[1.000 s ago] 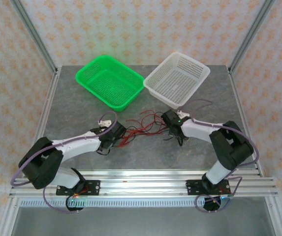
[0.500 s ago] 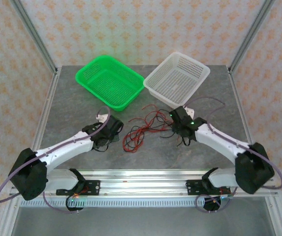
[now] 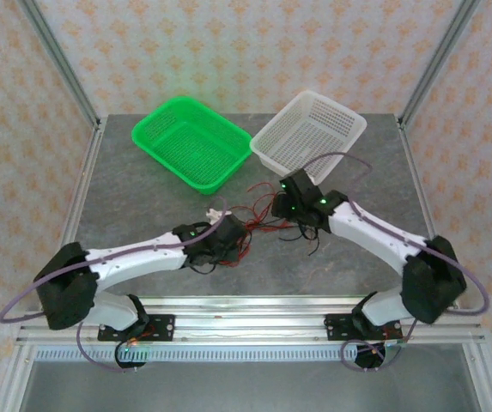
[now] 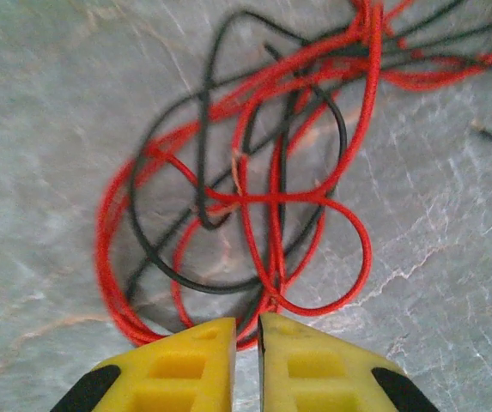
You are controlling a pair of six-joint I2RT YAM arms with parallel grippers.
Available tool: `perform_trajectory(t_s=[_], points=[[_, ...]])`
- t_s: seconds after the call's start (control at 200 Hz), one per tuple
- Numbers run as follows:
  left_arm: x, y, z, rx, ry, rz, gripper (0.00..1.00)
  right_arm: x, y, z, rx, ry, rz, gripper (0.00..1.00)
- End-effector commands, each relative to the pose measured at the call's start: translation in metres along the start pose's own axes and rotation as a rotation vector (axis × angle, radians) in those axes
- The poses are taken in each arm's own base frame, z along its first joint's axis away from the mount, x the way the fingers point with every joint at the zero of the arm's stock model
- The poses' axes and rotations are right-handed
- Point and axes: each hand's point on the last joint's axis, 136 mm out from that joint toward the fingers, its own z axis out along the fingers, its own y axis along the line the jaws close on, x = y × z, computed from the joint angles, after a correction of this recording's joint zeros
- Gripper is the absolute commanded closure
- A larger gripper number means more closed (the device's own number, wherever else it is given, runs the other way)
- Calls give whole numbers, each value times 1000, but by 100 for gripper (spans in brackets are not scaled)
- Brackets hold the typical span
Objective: Untangle the cables
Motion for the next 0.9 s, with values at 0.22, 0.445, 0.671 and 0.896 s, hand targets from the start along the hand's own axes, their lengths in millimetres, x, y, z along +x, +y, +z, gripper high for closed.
perform_trajectory(t_s=[0.22,0.445,0.671,0.896], points=[[26,33,49,-160,27,-87,89,-32,11,66,193,-49,-154,43],[31,81,62,-268,43,-141,89,-3,-17,104,297,4,-169,51],[-5,114,53,-324,-23,-189,89,27,-61,98,401,16,-192,65],[-46,126,52,-365,-94,-162,89,37,-82,88,444,2,-211,67]])
